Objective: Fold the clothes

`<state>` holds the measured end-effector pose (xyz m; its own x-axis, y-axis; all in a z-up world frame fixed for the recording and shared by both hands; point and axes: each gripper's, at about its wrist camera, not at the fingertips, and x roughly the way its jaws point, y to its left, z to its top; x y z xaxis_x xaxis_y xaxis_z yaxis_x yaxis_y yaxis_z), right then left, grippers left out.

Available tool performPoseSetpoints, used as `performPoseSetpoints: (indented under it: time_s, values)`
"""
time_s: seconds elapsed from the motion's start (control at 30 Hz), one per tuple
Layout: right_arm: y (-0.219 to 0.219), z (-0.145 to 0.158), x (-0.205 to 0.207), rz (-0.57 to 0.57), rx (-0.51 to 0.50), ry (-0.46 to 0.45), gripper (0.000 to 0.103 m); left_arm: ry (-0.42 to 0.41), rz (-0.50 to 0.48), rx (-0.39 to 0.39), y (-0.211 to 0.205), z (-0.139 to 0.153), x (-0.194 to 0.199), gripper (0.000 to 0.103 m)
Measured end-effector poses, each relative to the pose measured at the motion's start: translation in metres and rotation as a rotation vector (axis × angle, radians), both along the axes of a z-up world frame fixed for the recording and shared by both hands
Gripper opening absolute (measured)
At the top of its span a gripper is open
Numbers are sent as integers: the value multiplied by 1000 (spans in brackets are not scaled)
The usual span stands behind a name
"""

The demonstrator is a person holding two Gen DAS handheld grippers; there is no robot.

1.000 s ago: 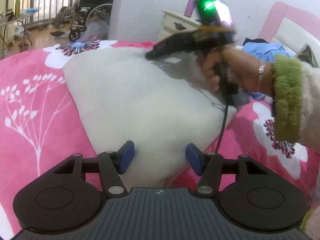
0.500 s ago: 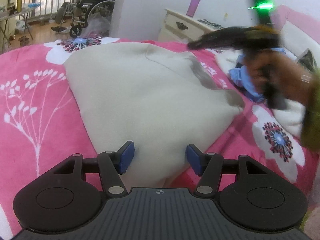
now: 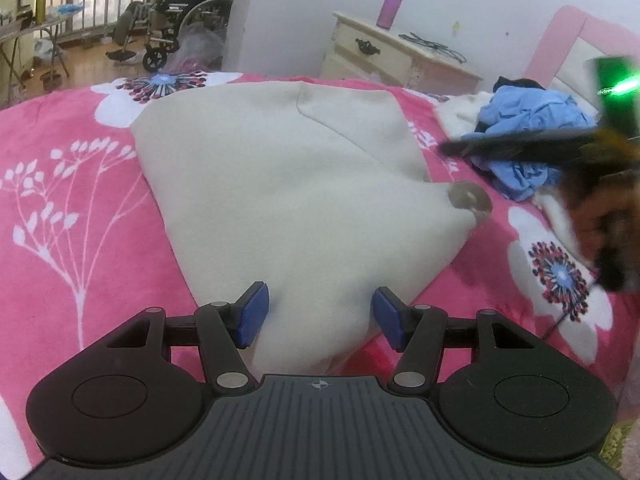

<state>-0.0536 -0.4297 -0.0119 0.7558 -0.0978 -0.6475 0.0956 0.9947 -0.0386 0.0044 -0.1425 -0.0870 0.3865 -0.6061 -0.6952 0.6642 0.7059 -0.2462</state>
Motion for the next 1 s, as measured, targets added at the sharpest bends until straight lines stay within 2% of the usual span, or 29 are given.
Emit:
performPoseSetpoints:
  time_s: [0.03, 0.13, 0.17, 0.23, 0.27, 0.37, 0.43, 0.6, 0.67, 0.77, 0.83, 0.9, 1.0]
  values:
    - [2, 11, -14, 8, -4, -35, 5, -3, -1, 1, 0, 0, 0, 59]
    - [3, 13, -37, 19, 51, -34, 5, -9, -4, 0, 0, -1, -1, 59]
    - [3, 1, -40, 17, 65, 6, 5, -8, -4, -3, 0, -1, -1, 59]
    - [0, -50, -36, 5, 61, 157, 5, -8, -10, -6, 0, -1, -1, 59]
    - [-3, -72, -36, -1, 82, 191, 5, -12, -17, -4, -1, -1, -2, 59]
    - [0, -63, -37, -5, 58, 175, 4, -44, -31, 21, -3, 0, -6, 59]
    - [2, -53, -37, -6, 37, 160, 5, -36, -23, 18, -3, 0, -5, 59]
    - [11, -17, -49, 3, 6, 29, 7, -29, -13, 10, -2, -1, -3, 59]
    - [11, -21, -41, 13, 37, 12, 7, -30, -11, 8, -2, -2, -4, 59]
    - [11, -61, -21, 18, 49, 114, 1, -27, -21, 4, -1, -1, -3, 59]
    - [9, -82, -20, 22, 62, 85, 0, -41, -30, 9, -2, -1, -5, 59]
    - [11, -76, -15, 12, 56, 101, 0, -43, -36, 3, 0, 0, -5, 59]
    - [1, -64, -18, -14, 119, 92, 2, -3, -14, -50, 11, 8, 2, 59]
